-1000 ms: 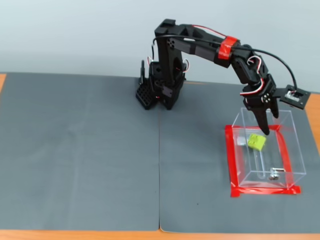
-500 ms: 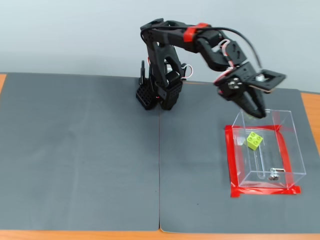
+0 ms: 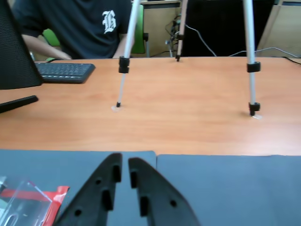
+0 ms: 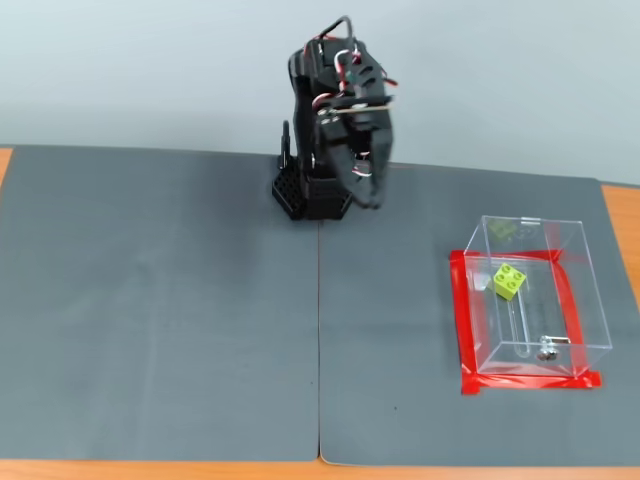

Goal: Pick the green lego block and place it into the transparent box

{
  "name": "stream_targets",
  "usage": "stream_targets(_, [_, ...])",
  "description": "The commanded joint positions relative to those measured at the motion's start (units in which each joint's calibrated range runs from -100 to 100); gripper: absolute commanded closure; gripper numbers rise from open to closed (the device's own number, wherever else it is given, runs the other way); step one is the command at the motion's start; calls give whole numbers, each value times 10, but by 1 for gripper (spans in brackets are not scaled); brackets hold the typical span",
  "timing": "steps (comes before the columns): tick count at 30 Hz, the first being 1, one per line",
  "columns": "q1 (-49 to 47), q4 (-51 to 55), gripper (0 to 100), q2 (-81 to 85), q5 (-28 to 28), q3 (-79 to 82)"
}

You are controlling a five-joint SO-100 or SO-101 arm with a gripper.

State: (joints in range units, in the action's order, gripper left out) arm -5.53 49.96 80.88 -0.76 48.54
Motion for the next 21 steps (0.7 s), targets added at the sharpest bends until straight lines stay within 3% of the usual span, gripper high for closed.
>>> stream_targets(1, [50,1,98,48,2,35])
stream_targets(10, [72,1,98,184,3,161])
stream_targets(21, [65,-7,98,184,3,322])
